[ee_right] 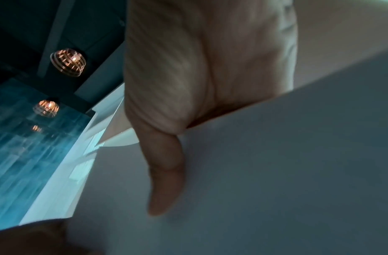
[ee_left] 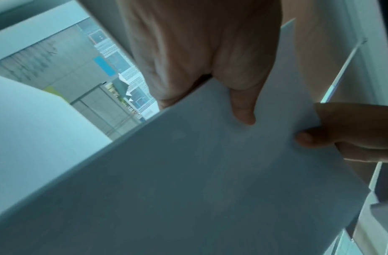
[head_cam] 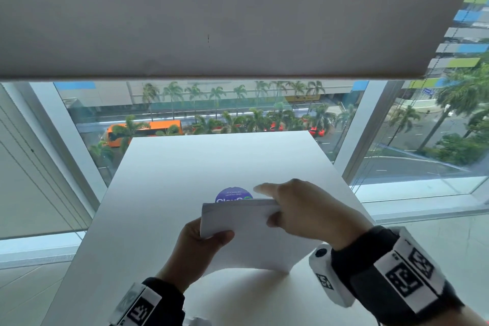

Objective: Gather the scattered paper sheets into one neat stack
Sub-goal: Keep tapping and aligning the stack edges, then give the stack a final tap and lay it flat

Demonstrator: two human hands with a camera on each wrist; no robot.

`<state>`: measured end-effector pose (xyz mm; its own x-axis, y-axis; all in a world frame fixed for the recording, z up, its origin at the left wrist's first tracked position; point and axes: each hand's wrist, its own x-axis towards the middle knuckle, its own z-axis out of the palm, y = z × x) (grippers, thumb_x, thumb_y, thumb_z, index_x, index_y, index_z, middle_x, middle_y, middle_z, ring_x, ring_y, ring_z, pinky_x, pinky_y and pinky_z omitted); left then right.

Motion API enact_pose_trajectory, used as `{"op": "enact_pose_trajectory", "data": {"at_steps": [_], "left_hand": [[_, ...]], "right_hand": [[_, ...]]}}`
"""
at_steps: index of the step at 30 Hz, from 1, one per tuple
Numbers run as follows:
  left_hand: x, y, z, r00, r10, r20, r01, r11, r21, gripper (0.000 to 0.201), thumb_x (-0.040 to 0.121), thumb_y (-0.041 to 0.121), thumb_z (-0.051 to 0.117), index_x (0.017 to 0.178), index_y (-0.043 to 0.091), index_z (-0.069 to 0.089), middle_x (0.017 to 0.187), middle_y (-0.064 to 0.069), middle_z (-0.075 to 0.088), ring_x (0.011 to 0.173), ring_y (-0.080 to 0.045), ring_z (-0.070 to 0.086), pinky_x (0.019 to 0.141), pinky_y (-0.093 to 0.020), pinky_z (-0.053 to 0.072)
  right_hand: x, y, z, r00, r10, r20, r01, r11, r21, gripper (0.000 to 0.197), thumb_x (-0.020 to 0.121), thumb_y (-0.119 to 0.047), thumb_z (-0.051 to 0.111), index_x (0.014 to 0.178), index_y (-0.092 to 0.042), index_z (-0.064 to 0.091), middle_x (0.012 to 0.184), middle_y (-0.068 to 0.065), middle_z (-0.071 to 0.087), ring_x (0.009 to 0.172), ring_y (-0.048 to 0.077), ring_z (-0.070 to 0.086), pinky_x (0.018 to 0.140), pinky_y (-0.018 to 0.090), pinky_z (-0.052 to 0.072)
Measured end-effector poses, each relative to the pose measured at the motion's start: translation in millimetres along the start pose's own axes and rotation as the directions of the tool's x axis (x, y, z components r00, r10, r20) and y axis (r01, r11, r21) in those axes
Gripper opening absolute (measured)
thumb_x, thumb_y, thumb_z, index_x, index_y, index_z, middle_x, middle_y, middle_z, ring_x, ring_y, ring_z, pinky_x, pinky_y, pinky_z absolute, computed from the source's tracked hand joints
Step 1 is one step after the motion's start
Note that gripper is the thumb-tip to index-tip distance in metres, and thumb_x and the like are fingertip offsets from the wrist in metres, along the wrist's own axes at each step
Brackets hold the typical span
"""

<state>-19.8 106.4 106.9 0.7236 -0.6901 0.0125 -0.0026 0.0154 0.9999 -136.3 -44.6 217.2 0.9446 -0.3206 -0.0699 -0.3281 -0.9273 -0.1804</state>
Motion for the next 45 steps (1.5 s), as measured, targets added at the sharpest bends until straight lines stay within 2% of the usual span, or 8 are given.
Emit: {"op": "enact_pose_trajectory", "data": {"at_steps": [6,14,19,22,29,33,38,45], "left_hand": [[10.0,17.0,-3.0,0.989,0.144,-0.042,-0.133,0.972,0.192,0.009,0.059,0.029,0.070,0.068,0.028,0.070,0.064,0.010,0.070,0.057,-0.001,0.058,0.057,-0.013,0.044],[23.4,6.5,-44.1,0.904,0.050,-0.424,0.014,0.989,0.148,0.111,0.054,0.030,0.079,0.147,0.023,0.018,0.151,-0.004,0.030,0.138,-0.014,0.030,0.110,-0.031,0.026],[15.5,1.3,-43.8,0.997,-0.055,-0.051,0.037,0.949,-0.313,0.031,0.051,0.027,0.088,0.078,0.014,0.078,0.079,-0.008,0.077,0.069,-0.015,0.072,0.062,-0.023,0.058],[13.8,0.1,-41.4,0.990,-0.042,-0.133,0.011,0.974,-0.225,0.007,0.066,0.017,0.081,0.066,0.011,0.077,0.071,-0.004,0.077,0.060,-0.009,0.069,0.056,-0.017,0.055],[-1.2,-27.2,-34.9,0.969,-0.008,-0.249,-0.005,0.999,-0.051,0.007,0.053,0.015,0.073,0.059,0.016,0.074,0.057,0.007,0.071,0.053,-0.005,0.061,0.055,-0.022,0.050],[-6.6,-30.2,-39.1,0.956,0.027,-0.291,-0.058,0.993,-0.100,0.016,0.058,0.004,0.079,0.063,0.014,0.068,0.054,0.007,0.068,0.051,-0.004,0.057,0.049,-0.012,0.046],[-7.5,-28.7,-32.2,0.933,0.029,-0.360,-0.068,0.993,-0.098,0.028,0.054,0.046,0.069,0.053,0.019,0.063,0.048,0.009,0.055,0.047,-0.003,0.047,0.044,-0.014,0.038],[-6.4,-26.1,-21.0,0.861,0.061,-0.505,-0.094,0.995,-0.040,0.047,0.084,0.020,0.062,0.045,0.020,0.037,0.043,0.010,0.024,0.044,-0.005,0.022,0.042,-0.018,0.019]], "right_hand": [[-2.7,1.1,-0.2,0.988,0.064,-0.141,-0.052,0.994,0.092,0.013,0.084,-0.021,0.054,0.071,-0.017,0.052,0.066,0.000,0.052,0.072,0.024,0.050,0.063,0.028,0.039],[-18.8,67.3,20.1,0.904,0.395,-0.163,-0.102,0.571,0.815,0.014,0.068,-0.014,0.074,0.057,-0.011,0.065,0.050,-0.007,0.058,0.053,0.008,0.055,0.056,0.024,0.043],[-23.1,81.1,58.8,0.880,0.456,-0.135,-0.027,0.331,0.943,0.026,0.075,0.001,0.071,0.054,-0.014,0.071,0.054,-0.004,0.062,0.056,0.011,0.057,0.061,0.027,0.044],[-22.4,78.2,92.7,0.871,0.480,-0.100,0.011,0.184,0.983,0.044,0.039,-0.045,0.089,0.062,-0.011,0.074,0.062,-0.001,0.069,0.059,0.010,0.062,0.061,0.026,0.050],[-29.1,78.8,146.6,0.899,0.438,-0.018,0.042,-0.045,0.998,0.064,0.025,-0.052,0.089,0.075,-0.013,0.077,0.075,0.002,0.075,0.068,0.012,0.067,0.062,0.020,0.053],[-27.5,77.7,142.2,0.904,0.427,-0.010,0.032,-0.044,0.999,0.015,0.067,0.000,0.074,0.068,-0.015,0.077,0.070,0.000,0.074,0.063,0.009,0.066,0.060,0.021,0.051],[-24.0,73.5,141.1,0.901,0.431,-0.053,0.067,-0.017,0.998,0.018,0.053,-0.020,0.082,0.070,-0.017,0.078,0.072,-0.002,0.074,0.066,0.008,0.067,0.062,0.019,0.052],[-22.6,75.2,138.0,0.881,0.456,-0.129,0.128,0.033,0.991,0.013,0.064,0.000,0.071,0.069,-0.012,0.072,0.065,-0.007,0.070,0.062,0.006,0.062,0.059,0.014,0.049]]}}
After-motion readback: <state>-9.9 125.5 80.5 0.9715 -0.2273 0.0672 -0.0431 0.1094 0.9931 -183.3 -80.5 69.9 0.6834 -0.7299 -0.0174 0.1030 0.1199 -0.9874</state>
